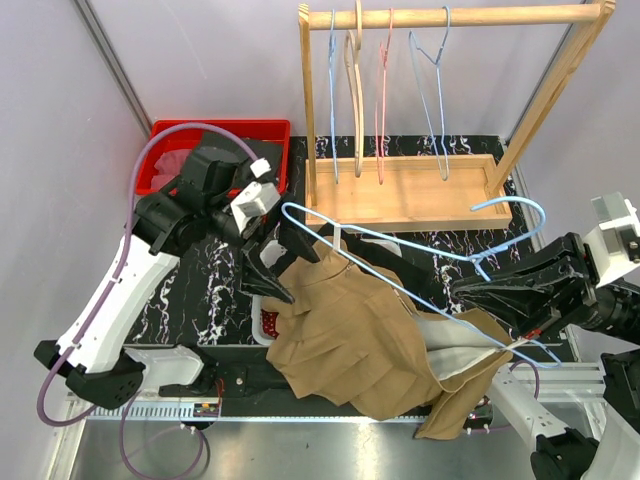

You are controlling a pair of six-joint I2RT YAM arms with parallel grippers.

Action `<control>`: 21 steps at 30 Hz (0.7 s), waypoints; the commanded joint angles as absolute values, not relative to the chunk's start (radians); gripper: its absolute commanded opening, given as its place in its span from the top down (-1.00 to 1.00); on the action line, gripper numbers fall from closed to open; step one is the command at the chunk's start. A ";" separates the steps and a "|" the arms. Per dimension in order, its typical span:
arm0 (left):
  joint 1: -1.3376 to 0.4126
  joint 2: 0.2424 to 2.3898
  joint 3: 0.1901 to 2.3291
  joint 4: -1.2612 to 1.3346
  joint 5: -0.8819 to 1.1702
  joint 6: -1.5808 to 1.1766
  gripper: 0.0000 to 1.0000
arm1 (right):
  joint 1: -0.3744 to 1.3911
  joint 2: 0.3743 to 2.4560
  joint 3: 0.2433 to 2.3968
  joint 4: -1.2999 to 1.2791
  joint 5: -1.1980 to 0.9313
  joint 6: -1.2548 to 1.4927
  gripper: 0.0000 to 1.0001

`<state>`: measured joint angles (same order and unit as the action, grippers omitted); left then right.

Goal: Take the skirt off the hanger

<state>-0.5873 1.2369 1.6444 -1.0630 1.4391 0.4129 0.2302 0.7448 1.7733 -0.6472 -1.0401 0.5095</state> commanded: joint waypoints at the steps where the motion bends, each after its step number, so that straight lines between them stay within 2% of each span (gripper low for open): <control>1: -0.565 1.197 1.582 -1.097 1.408 0.521 -0.74 | 0.236 0.765 1.838 -0.534 -1.023 0.535 1.00; 5: -0.565 1.207 1.546 -1.086 1.378 0.546 -0.76 | 0.236 0.765 1.818 -0.509 -1.028 0.557 1.00; 8: -0.572 1.219 1.505 -0.904 1.356 0.381 -0.78 | 0.236 0.759 1.799 -0.491 -1.025 0.569 1.00; 10: -0.589 1.242 1.494 -0.852 1.322 0.347 -0.87 | 0.236 0.758 1.792 -0.476 -1.020 0.577 1.00; 12: -0.610 1.258 1.499 -0.835 1.319 0.319 -0.87 | 0.236 0.756 1.786 -0.466 -1.017 0.581 1.00; 14: -0.641 1.276 1.518 -0.819 1.350 0.295 -0.76 | 0.235 0.758 1.776 -0.463 -1.008 0.580 1.00; 15: -0.646 1.281 1.531 -0.816 1.359 0.285 -0.60 | 0.236 0.758 1.770 -0.463 -1.006 0.578 1.00; 16: -0.649 1.287 1.543 -0.804 1.368 0.263 -0.15 | 0.236 0.756 1.763 -0.463 -1.003 0.578 1.00; 17: -0.647 1.289 1.558 -0.798 1.370 0.252 0.17 | 0.236 0.755 1.746 -0.465 -1.003 0.578 1.00; 19: -0.629 1.281 1.603 -0.793 1.377 0.241 0.65 | 0.236 0.753 1.730 -0.500 -0.988 0.563 1.00; 20: -0.615 1.275 1.615 -0.793 1.382 0.238 1.00 | 0.236 0.749 1.723 -0.520 -0.982 0.555 1.00; 21: -0.603 1.269 1.632 -0.792 1.390 0.233 1.00 | 0.236 0.749 1.721 -0.543 -0.976 0.533 1.00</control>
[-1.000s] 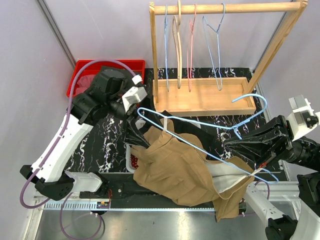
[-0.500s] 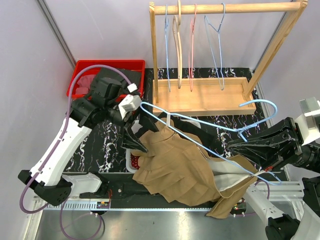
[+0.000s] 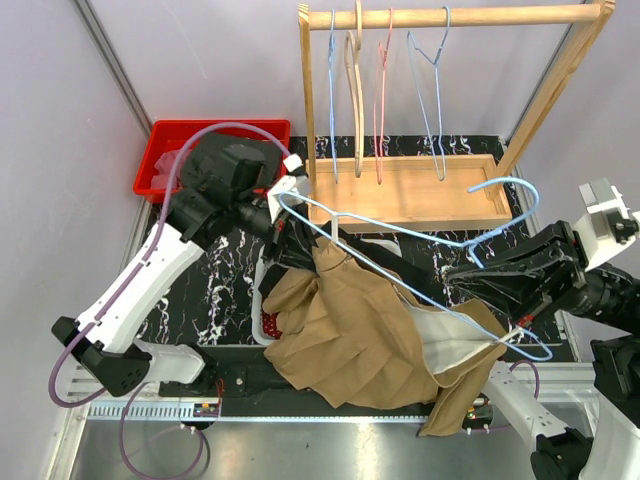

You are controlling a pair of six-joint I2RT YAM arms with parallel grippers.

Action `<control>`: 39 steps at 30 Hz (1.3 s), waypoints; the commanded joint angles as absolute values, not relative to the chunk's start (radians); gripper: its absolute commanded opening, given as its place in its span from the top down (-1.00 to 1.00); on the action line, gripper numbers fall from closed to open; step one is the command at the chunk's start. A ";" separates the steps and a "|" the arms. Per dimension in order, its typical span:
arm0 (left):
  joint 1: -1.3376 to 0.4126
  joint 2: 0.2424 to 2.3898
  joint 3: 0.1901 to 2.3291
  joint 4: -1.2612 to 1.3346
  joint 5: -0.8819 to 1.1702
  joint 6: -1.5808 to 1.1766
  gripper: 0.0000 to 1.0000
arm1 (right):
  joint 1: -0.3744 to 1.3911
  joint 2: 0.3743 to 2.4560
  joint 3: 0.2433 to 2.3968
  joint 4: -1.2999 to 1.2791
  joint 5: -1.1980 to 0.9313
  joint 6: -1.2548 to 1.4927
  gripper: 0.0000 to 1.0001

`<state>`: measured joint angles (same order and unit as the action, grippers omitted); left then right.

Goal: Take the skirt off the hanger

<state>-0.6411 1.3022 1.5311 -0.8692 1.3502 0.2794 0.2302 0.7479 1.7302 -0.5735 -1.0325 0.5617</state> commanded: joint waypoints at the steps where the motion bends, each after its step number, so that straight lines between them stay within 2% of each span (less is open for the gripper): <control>1: -0.571 1.252 1.638 -0.793 1.393 0.227 1.00 | 0.236 0.744 1.718 -0.579 -0.970 0.525 1.00; 8: -0.465 1.212 1.784 -0.983 1.335 0.386 1.00 | 0.235 0.726 1.703 -0.705 -0.940 0.500 1.00; 13: -0.449 1.201 1.867 -1.009 1.270 0.406 1.00 | 0.236 0.736 1.707 -0.819 -0.928 0.480 1.00; 20: -0.448 1.267 2.022 -0.867 1.163 0.322 1.00 | 0.235 0.673 1.507 -0.623 -1.021 0.662 1.00; 25: -0.448 1.359 2.066 -0.773 1.049 0.317 1.00 | 0.235 0.686 1.543 -0.568 -1.091 0.687 1.00; 29: -0.417 1.370 2.014 -0.773 0.940 0.388 1.00 | 0.235 0.696 1.672 -0.653 -1.138 0.631 1.00; 36: -0.180 1.330 1.994 -0.718 0.997 0.338 1.00 | 0.235 0.643 1.704 -0.745 -1.140 0.578 1.00; 39: -0.106 1.264 1.899 -0.684 1.037 0.339 1.00 | 0.235 0.657 1.703 -0.825 -1.120 0.549 1.00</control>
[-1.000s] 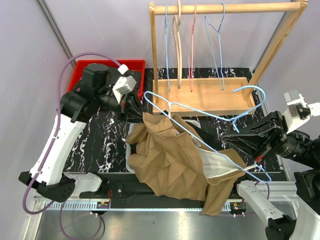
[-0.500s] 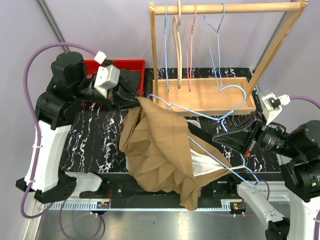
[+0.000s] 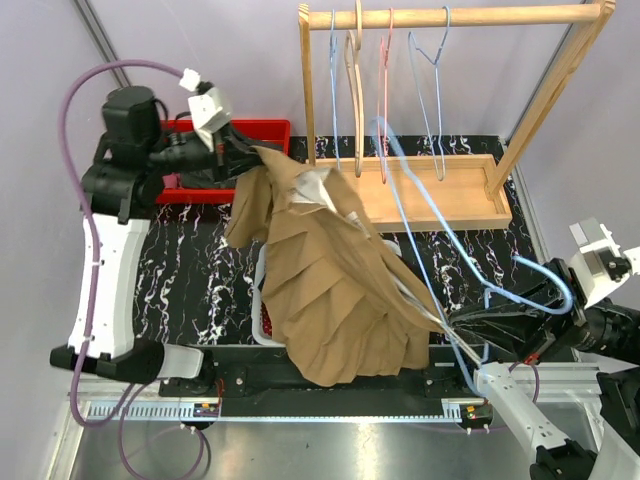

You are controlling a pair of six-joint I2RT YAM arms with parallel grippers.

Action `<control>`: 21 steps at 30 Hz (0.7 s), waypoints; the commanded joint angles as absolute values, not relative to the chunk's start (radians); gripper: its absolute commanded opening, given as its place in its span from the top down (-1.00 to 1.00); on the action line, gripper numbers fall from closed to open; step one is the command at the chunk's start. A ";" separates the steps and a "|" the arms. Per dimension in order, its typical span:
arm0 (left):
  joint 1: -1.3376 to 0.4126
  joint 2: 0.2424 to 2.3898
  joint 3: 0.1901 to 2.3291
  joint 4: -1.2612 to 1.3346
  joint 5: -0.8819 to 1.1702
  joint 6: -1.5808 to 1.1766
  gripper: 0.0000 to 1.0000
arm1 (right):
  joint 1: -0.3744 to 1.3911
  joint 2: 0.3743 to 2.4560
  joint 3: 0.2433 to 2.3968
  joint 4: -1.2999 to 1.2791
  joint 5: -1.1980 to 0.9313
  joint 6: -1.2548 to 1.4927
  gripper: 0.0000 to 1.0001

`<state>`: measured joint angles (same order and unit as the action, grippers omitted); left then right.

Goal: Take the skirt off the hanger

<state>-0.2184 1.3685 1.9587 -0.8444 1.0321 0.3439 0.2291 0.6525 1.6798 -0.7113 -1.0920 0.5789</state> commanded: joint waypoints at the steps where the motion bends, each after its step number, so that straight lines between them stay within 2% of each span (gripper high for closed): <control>1: -0.095 1.250 1.858 -0.675 1.037 0.342 1.00 | 0.235 0.660 1.671 -0.840 -1.112 0.535 1.00; 7: -0.086 1.239 1.867 -0.571 1.121 0.191 1.00 | 0.235 0.658 1.568 -0.793 -1.094 0.552 1.00; 10: -0.097 1.246 1.833 -0.519 1.124 0.120 1.00 | 0.235 0.666 1.644 -0.802 -0.985 0.494 1.00; 11: -0.121 1.232 1.804 -0.502 1.112 0.115 1.00 | 0.235 0.669 1.664 -0.792 -0.891 0.482 1.00; 13: -0.172 1.217 1.692 -0.492 1.062 0.109 1.00 | 0.235 0.667 1.666 -0.717 -0.813 0.489 1.00; 17: -0.366 1.219 1.575 -0.491 0.973 0.071 1.00 | 0.235 0.683 1.560 -0.302 -0.724 0.610 1.00; 19: -0.434 1.239 1.617 -0.495 0.907 0.051 1.00 | 0.235 0.696 1.468 -0.125 -0.730 0.710 1.00; 20: -0.504 1.279 1.658 -0.526 0.887 0.051 1.00 | 0.235 0.715 1.435 0.079 -0.751 0.750 1.00; 21: -0.544 1.307 1.774 -0.552 0.858 0.063 1.00 | 0.235 0.724 1.386 0.151 -0.752 0.779 1.00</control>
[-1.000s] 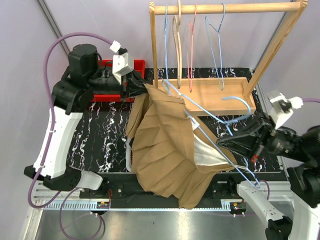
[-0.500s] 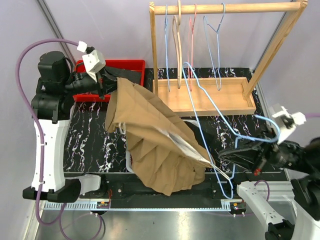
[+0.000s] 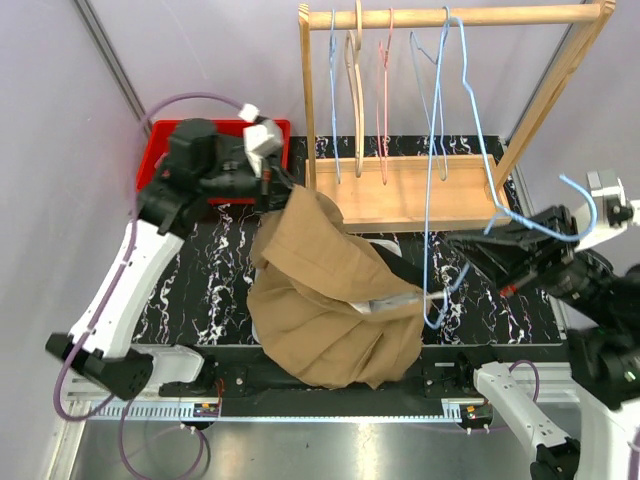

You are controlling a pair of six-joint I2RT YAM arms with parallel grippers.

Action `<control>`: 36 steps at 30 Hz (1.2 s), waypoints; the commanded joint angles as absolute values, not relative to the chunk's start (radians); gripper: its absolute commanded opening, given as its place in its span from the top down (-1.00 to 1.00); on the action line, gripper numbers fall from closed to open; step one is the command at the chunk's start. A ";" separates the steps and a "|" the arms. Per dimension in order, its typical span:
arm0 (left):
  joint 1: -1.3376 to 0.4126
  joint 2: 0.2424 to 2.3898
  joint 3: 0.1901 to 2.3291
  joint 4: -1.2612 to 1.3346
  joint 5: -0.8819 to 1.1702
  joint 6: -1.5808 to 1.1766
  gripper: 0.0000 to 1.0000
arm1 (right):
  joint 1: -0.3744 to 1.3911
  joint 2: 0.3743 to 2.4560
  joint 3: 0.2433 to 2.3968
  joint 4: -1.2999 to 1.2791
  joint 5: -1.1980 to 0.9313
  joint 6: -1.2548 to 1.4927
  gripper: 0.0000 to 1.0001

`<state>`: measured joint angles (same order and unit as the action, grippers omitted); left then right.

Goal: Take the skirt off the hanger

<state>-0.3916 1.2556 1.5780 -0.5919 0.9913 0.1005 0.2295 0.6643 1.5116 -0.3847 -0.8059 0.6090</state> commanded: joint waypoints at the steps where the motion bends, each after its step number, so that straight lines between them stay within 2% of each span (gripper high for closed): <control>1: -0.586 1.336 1.845 -0.584 0.816 0.074 1.00 | 0.235 0.750 1.373 0.197 -0.756 0.805 1.00; 6: -0.779 1.457 2.188 -0.634 0.735 0.089 1.00 | 0.235 0.755 1.315 0.233 -0.770 0.727 1.00; 9: -0.795 1.486 2.307 -0.612 0.716 0.081 1.00 | 0.235 0.738 1.305 0.077 -0.766 0.579 1.00; 14: -0.779 1.456 2.333 -0.653 0.612 0.170 1.00 | 0.235 0.718 1.423 -0.200 -0.703 0.336 1.00; 17: -0.752 1.425 2.286 -0.660 0.566 0.212 1.00 | 0.235 0.721 1.604 -0.190 -0.677 0.304 1.00; 20: -0.746 1.468 2.386 -0.632 0.493 0.227 1.00 | 0.235 0.744 1.716 -0.135 -0.657 0.295 1.00; 24: -0.746 1.538 2.578 -0.525 0.370 0.239 1.00 | 0.235 0.742 1.695 -0.081 -0.598 0.298 1.00; 27: -0.747 1.537 2.562 -0.447 0.345 0.247 1.00 | 0.235 0.750 1.681 -0.106 -0.566 0.305 1.00; 31: -0.753 1.537 2.550 -0.335 0.231 0.247 1.00 | 0.235 0.796 1.750 -0.329 -0.437 0.275 1.00; 36: -0.767 1.526 2.516 -0.215 0.189 0.288 1.00 | 0.235 0.775 1.710 -0.558 -0.292 0.253 1.00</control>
<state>-0.7559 1.5578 2.4928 -0.4828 0.2928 0.2466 0.2295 0.7700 1.7302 -0.3416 -0.4473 0.2874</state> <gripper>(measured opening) 0.028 0.029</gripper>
